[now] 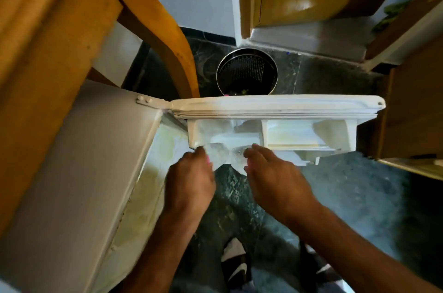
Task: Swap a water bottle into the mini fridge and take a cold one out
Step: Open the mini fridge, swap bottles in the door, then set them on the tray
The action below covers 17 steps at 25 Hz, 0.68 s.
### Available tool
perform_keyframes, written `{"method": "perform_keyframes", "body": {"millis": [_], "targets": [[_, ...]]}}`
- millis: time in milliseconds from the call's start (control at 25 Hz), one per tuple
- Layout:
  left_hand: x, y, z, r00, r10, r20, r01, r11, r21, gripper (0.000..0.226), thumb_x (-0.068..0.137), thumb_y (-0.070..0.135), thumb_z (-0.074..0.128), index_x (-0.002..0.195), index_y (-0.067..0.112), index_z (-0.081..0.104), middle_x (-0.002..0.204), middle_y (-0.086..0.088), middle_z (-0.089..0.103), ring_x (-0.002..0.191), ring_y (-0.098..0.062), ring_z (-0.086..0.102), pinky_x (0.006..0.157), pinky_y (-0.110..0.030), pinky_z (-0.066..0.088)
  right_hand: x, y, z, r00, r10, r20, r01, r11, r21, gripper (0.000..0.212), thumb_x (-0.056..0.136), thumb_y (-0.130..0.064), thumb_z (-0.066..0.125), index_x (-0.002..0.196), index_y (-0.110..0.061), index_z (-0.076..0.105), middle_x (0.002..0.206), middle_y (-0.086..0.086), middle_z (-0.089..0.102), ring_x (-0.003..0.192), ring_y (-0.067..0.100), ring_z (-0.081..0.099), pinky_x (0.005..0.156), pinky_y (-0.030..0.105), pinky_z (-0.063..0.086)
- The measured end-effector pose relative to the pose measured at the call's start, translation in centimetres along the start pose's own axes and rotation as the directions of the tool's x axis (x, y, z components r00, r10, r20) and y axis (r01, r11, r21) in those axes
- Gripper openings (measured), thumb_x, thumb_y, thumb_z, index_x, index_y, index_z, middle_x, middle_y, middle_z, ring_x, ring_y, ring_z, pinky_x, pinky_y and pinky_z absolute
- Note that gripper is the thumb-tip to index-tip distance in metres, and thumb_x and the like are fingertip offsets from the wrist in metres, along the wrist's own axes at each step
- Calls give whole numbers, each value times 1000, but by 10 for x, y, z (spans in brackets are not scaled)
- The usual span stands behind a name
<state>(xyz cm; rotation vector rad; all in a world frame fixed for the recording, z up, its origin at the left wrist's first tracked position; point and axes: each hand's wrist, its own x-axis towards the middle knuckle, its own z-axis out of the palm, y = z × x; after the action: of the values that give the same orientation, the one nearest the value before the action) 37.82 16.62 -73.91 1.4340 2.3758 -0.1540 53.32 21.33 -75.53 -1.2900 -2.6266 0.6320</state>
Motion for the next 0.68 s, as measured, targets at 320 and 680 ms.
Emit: {"method": "perform_keyframes", "body": {"millis": [320, 680], "targets": [[-51, 20, -77, 917, -354, -184, 316, 926, -206, 33, 97, 37, 56, 106, 8, 69, 108, -10, 76, 94, -23, 72, 88, -32, 57, 83, 7, -162, 974, -225, 7, 221, 951, -217, 30, 91, -17, 56, 120, -11, 57, 128, 12, 60, 101, 35, 63, 76, 39, 51], [-80, 33, -57, 834, -531, -150, 461, 820, -340, 35, 94, 36, 62, 112, 7, 69, 115, -14, 74, 100, -28, 72, 86, -36, 58, 165, 57, -83, 591, -260, 764, 755, 512, -409, 70, 90, -7, 56, 148, -34, 27, 137, 13, 54, 117, 31, 58, 99, 40, 45]]}}
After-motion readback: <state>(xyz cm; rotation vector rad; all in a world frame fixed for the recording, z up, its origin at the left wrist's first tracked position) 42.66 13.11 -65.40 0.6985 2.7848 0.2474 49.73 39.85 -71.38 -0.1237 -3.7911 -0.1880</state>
